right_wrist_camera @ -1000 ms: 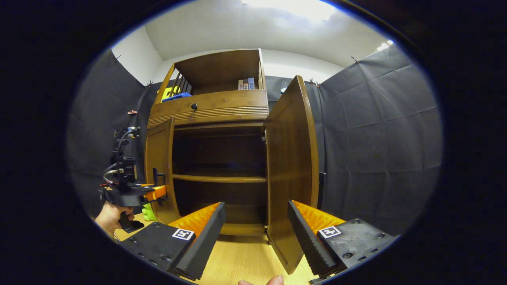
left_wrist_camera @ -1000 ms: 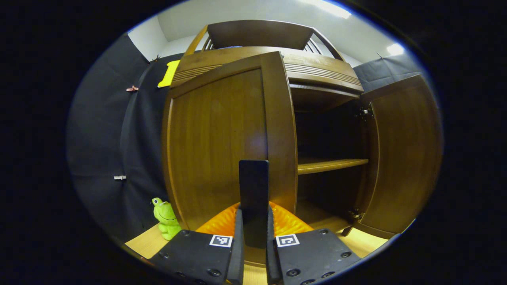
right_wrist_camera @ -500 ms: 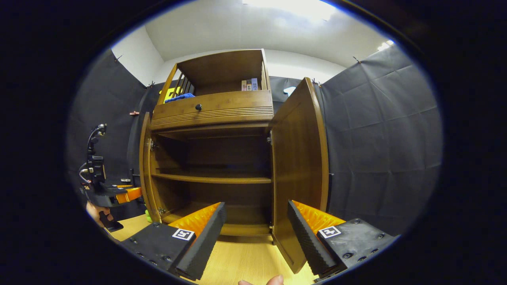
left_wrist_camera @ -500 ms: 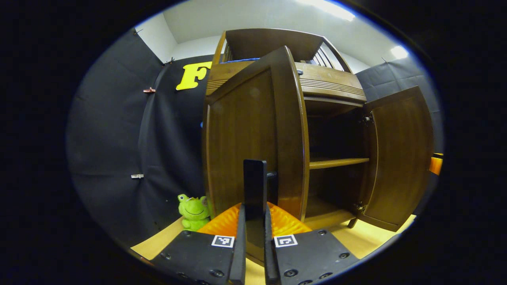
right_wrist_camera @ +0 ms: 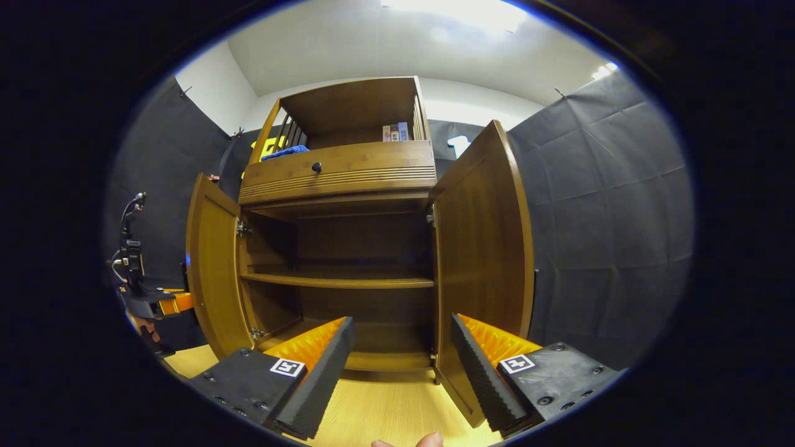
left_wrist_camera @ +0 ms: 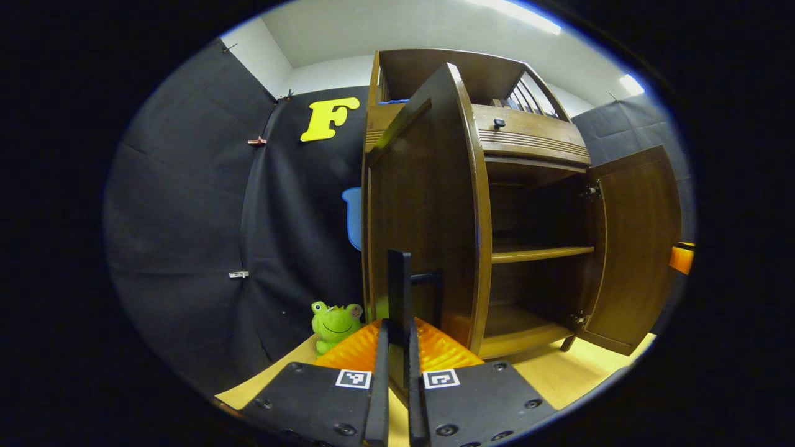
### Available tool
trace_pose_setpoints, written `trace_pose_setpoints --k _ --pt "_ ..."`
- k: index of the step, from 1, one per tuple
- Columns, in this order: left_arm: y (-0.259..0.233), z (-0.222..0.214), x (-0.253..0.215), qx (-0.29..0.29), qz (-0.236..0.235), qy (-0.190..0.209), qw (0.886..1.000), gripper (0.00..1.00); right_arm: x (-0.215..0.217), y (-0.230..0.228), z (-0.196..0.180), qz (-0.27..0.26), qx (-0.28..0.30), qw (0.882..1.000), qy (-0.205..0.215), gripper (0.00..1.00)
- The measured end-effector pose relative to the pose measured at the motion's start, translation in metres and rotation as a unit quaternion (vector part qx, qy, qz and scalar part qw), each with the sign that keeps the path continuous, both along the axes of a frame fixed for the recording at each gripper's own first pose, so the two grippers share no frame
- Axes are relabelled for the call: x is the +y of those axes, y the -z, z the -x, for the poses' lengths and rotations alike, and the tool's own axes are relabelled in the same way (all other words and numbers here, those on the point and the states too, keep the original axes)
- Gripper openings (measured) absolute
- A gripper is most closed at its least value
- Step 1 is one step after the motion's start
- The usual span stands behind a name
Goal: Open the right door of the double-door shoe cabinet with the right hand, and open the left door with the left hand.
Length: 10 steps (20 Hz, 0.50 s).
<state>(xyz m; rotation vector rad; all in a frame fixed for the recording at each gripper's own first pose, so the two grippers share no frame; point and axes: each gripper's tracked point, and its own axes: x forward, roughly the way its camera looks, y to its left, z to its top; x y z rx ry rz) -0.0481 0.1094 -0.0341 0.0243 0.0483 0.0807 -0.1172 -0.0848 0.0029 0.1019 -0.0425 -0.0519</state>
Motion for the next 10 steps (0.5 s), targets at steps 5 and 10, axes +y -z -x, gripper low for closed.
trace_pose_setpoints --k 5,10 --pt "0.001 0.008 0.021 0.003 0.003 -0.006 1.0 0.15 0.012 0.007 -0.004 0.013 0.006 1.0 -0.006 0.93" --pt "-0.001 0.02 0.056 0.003 -0.005 -0.029 1.0 0.13 0.026 0.008 -0.007 0.014 0.007 1.0 -0.014 0.98"
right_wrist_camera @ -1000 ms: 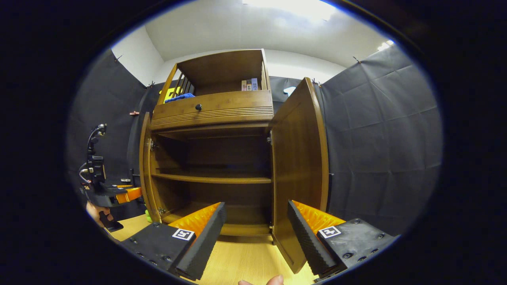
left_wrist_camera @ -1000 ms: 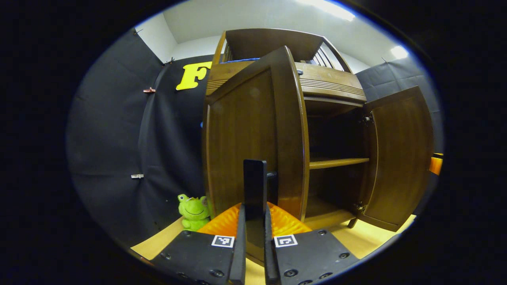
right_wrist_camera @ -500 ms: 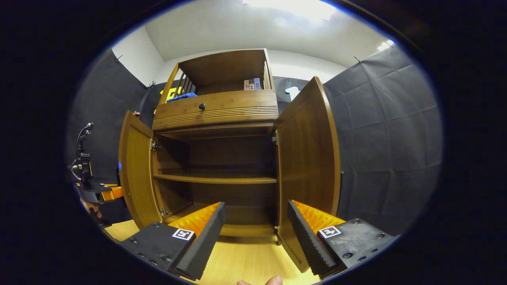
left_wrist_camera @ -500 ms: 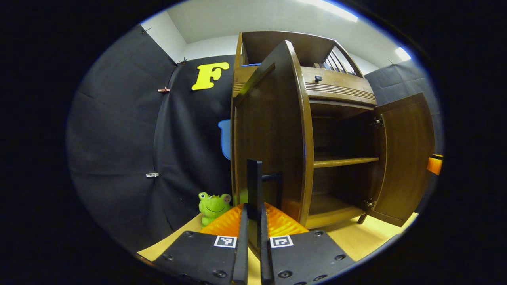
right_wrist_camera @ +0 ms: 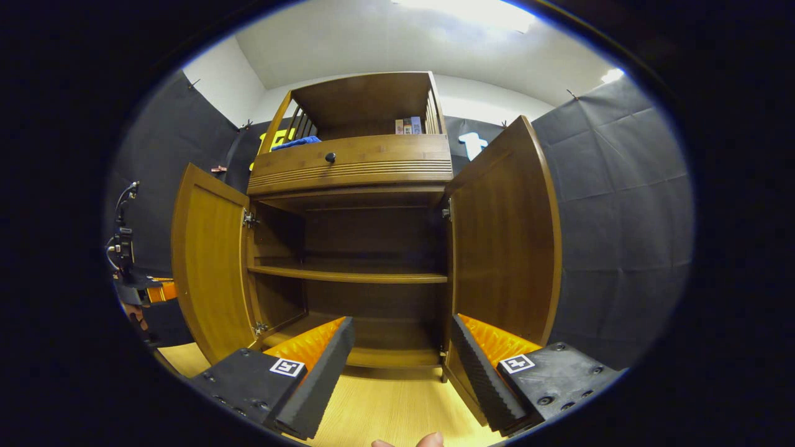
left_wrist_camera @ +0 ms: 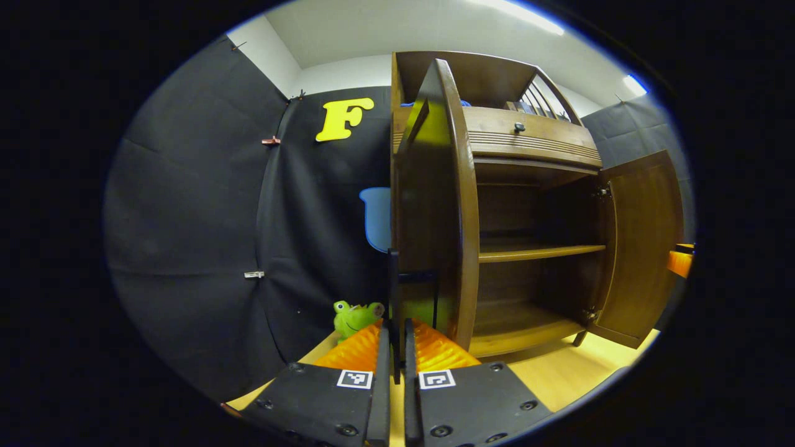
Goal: Open the right door of the double-door shoe cabinet with the right hand, and open the left door with the left hand.
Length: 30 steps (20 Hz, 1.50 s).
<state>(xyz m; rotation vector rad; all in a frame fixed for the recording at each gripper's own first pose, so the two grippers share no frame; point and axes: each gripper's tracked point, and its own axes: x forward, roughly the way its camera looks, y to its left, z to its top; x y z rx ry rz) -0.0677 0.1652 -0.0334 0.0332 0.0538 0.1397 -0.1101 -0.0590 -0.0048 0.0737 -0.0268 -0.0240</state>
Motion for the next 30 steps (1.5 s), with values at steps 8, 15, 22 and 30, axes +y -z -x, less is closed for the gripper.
trace_pose_setpoints --k 8,15,22,30 --pt "0.006 0.013 0.032 0.012 0.024 0.006 1.0 0.1 0.019 0.0 -0.006 0.009 -0.001 1.0 -0.012 0.98" --pt "0.003 0.03 0.046 0.011 0.005 -0.027 1.0 0.11 0.02 0.001 -0.007 0.012 0.002 1.0 -0.012 0.98" --pt "-0.02 0.064 0.046 -0.013 0.009 -0.07 0.997 0.83 0.021 -0.002 -0.005 0.01 -0.003 1.0 -0.021 1.0" --pt "-0.032 0.083 -0.018 -0.018 0.006 -0.016 1.0 0.96 0.022 -0.007 -0.002 0.01 -0.012 1.0 -0.022 1.0"
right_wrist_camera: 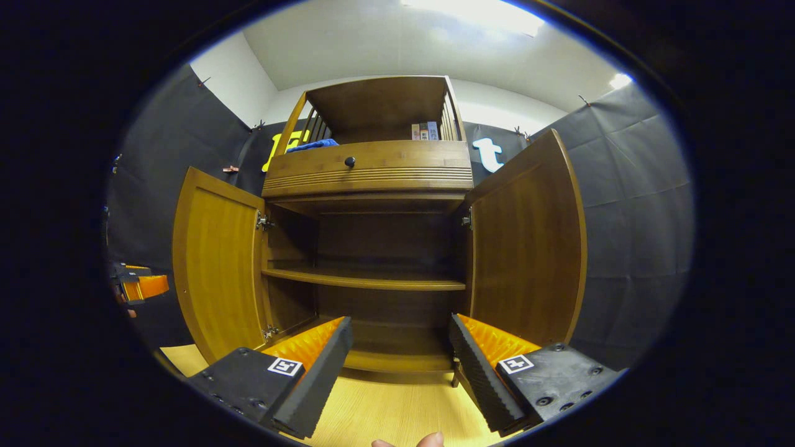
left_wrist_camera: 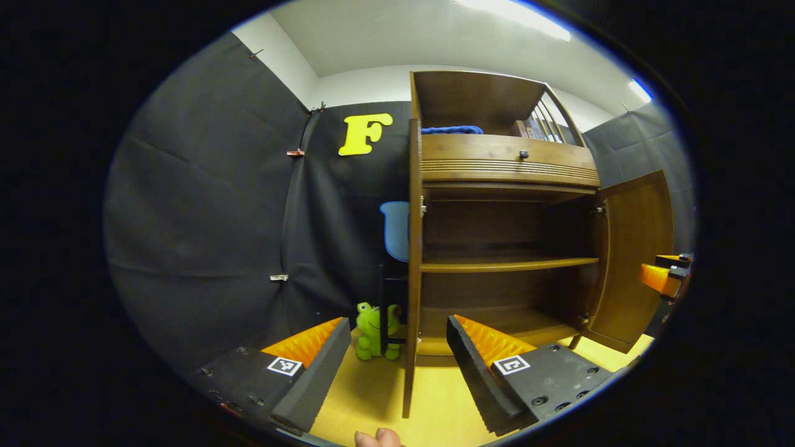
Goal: Open the right door of the double-door shoe cabinet with the right hand, and open the left door with the left hand.
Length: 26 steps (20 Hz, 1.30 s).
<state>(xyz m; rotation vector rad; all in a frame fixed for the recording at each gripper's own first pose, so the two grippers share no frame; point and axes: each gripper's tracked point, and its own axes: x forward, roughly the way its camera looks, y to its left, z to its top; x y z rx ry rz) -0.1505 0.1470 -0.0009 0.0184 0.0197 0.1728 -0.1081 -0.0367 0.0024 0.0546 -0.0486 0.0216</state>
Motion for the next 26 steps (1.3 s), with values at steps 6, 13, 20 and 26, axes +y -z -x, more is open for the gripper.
trace_pose_setpoints --k 6,13,20,26 --pt "-0.006 -0.018 -0.057 -0.003 -0.013 0.041 0.999 0.96 0.004 0.0 0.001 0.009 -0.001 1.0 -0.01 0.99" --pt "-0.004 -0.035 -0.1 -0.007 -0.019 0.058 0.998 0.96 0.016 -0.002 -0.007 0.004 -0.002 1.0 -0.019 1.0" --pt "-0.001 -0.045 -0.128 -0.014 -0.019 0.079 0.997 0.96 0.024 0.007 -0.011 0.009 0.005 1.0 -0.023 1.0" --pt "0.006 -0.058 -0.141 -0.005 -0.029 0.086 0.996 0.96 0.022 0.004 -0.012 0.004 -0.003 1.0 -0.021 0.98"
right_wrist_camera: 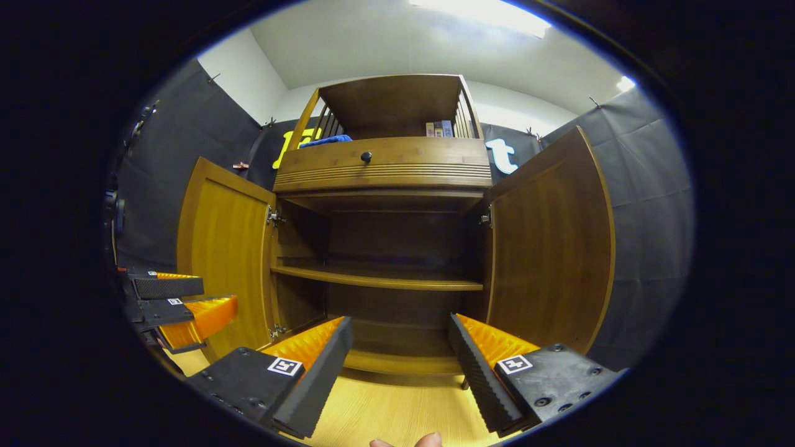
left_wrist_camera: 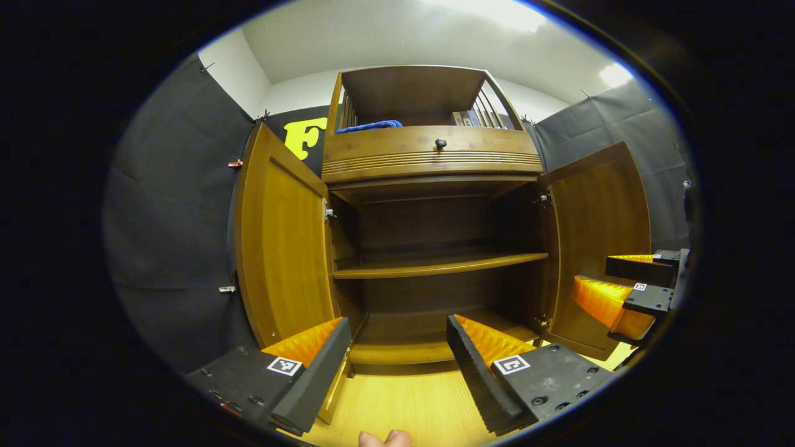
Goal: Open the right door of the double-door shoe cabinet with the right hand, and open the left door with the left hand.
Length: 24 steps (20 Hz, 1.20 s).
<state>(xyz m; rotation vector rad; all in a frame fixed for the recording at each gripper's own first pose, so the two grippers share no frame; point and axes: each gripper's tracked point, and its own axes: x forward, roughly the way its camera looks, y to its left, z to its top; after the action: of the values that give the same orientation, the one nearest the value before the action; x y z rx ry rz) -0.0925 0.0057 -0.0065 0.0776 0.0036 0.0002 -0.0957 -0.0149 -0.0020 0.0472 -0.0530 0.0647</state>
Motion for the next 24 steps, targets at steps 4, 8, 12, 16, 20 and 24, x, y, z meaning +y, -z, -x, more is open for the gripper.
trace_pose_setpoints --k 4,8,12,16,20,24 --pt "0.005 -0.006 -0.013 0.002 -0.005 0.009 1.0 0.96 -0.009 0.001 -0.005 -0.01 0.002 1.0 0.008 0.97" --pt "0.011 -0.012 -0.025 0.013 -0.011 0.017 1.0 0.96 -0.017 0.007 -0.01 -0.012 0.012 1.0 0.02 0.96" --pt "0.014 -0.017 -0.032 0.019 -0.01 0.023 0.999 0.98 -0.022 0.009 -0.014 -0.015 0.018 0.999 0.023 0.98" --pt "0.015 -0.018 -0.036 0.02 -0.013 0.025 0.999 0.97 -0.026 0.007 -0.014 -0.011 0.016 0.999 0.026 0.98" --pt "0.013 -0.018 -0.036 0.019 -0.008 0.026 0.999 0.93 -0.02 0.003 -0.013 -0.012 0.011 1.0 0.02 0.98" --pt "0.016 -0.019 -0.034 0.022 -0.011 0.022 0.999 0.99 -0.016 0.005 -0.014 -0.01 0.015 1.0 0.013 0.98"
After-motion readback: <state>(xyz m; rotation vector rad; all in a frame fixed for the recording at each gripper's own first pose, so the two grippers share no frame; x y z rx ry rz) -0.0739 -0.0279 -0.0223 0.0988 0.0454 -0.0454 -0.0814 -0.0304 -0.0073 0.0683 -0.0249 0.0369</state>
